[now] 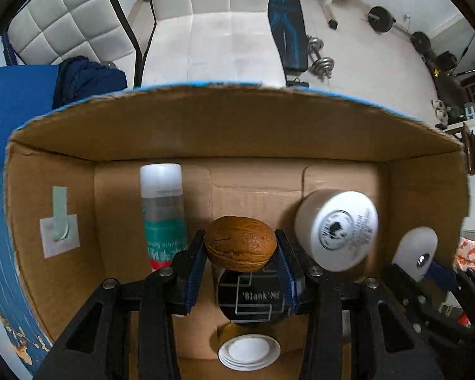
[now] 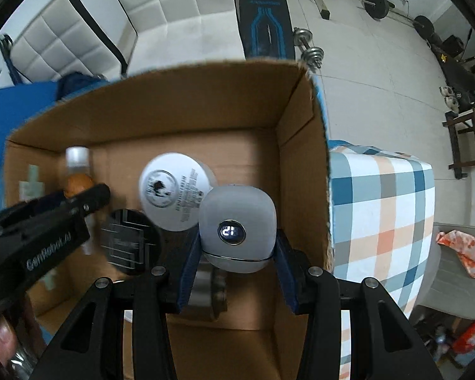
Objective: Organize rigid objects
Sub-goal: 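Carry the walnut into the box and open the left tool, then move the right tool out of the box toward the white cylinder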
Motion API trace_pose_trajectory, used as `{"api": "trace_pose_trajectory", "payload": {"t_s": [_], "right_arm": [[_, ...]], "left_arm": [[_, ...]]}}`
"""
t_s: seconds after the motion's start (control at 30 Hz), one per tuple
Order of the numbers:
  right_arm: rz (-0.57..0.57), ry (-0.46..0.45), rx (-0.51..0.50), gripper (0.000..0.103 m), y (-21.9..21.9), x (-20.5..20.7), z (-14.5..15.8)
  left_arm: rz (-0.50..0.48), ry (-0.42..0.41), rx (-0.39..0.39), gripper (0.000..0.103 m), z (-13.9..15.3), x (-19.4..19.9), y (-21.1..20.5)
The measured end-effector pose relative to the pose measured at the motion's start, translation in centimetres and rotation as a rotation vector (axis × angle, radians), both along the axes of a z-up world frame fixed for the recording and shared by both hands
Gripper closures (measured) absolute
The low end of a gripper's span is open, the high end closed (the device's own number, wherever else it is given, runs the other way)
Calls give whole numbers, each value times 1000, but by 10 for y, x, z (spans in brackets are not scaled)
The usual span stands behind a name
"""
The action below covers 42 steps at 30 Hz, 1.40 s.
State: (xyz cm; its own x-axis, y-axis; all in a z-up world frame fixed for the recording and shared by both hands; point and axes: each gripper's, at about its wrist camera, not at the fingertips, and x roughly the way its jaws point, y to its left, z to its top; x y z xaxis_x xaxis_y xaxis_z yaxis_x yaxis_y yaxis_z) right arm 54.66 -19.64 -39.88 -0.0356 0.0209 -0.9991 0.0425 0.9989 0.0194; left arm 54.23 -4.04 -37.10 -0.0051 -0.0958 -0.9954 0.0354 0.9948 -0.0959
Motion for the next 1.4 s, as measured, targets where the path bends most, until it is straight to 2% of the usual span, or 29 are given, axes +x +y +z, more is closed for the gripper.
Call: {"api": "trace_pose_trajectory", "payload": {"t_s": [0.37, 0.5, 0.57, 0.6, 0.67, 0.73, 0.8, 0.93, 1.1, 1.27, 1.4], "right_arm": [[6, 55, -23, 54, -1, 3, -10], [-21, 69, 6, 48, -6, 1, -3], [-27, 70, 13, 45, -7, -1, 2], [-24, 61, 16, 40, -6, -4, 6], [-17, 46, 30, 29, -3, -11, 16], [-9, 25, 31, 12, -1, -20, 26], [6, 0, 39, 7, 4, -30, 39], [18, -37, 31, 0, 11, -50, 56], [8, -68, 68, 0, 14, -83, 75], [30, -110, 78, 0, 22, -122, 90], [28, -127, 97, 0, 28, -146, 94]], "left_arm": [[-1, 41, 2, 62, -6, 2, -4], [-9, 30, 0, 60, 8, -3, -5], [-9, 13, 3, 50, 17, -7, -2], [-4, -6, -2, 41, 25, -11, 1], [8, -47, -1, 33, 41, -20, 8], [16, -88, -2, 19, 54, -32, 13], [15, -140, 11, 12, 67, -47, 17], [27, -170, 21, 10, 88, -82, 24], [76, -218, 3, 9, 111, -128, 42], [87, -263, 20, 9, 121, -164, 53], [95, -278, 39, 9, 124, -177, 59]]}}
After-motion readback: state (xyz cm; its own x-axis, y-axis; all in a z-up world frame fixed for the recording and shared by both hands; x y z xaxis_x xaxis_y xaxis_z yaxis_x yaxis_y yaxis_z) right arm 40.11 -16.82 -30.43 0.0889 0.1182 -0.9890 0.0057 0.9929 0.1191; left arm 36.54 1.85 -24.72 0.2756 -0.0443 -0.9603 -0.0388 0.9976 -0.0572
